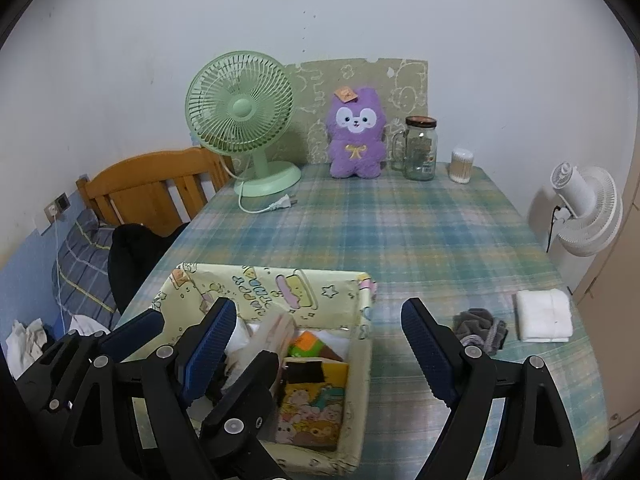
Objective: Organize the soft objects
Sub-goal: 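Withdraw both grippers from the box toward the grey pouch and white towel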
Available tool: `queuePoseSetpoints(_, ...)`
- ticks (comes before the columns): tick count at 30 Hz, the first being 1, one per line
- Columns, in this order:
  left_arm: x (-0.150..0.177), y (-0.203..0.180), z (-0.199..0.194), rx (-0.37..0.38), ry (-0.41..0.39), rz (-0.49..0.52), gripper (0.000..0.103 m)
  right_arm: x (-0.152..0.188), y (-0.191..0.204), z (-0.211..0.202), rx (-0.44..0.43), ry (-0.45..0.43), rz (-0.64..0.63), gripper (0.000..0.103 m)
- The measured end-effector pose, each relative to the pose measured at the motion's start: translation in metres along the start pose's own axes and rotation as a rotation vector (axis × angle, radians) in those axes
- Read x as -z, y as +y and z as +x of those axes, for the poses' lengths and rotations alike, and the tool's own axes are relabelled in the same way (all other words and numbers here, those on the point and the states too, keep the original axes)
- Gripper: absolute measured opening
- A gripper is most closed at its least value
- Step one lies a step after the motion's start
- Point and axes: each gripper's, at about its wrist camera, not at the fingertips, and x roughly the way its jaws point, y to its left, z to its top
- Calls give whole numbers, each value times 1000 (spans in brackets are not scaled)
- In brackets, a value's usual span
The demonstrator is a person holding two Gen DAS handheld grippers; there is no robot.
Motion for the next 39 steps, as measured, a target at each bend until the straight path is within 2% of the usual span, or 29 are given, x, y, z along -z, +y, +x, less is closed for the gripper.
queuePoseSetpoints(20, -9, -45, -23, 12, -72, 32, 91, -5, -36, -40, 56, -59, 18, 95)
queuePoseSetpoints(39, -5, -105, -32, 57, -108, 74, 93, 7, -92, -78, 138, -126, 82, 100)
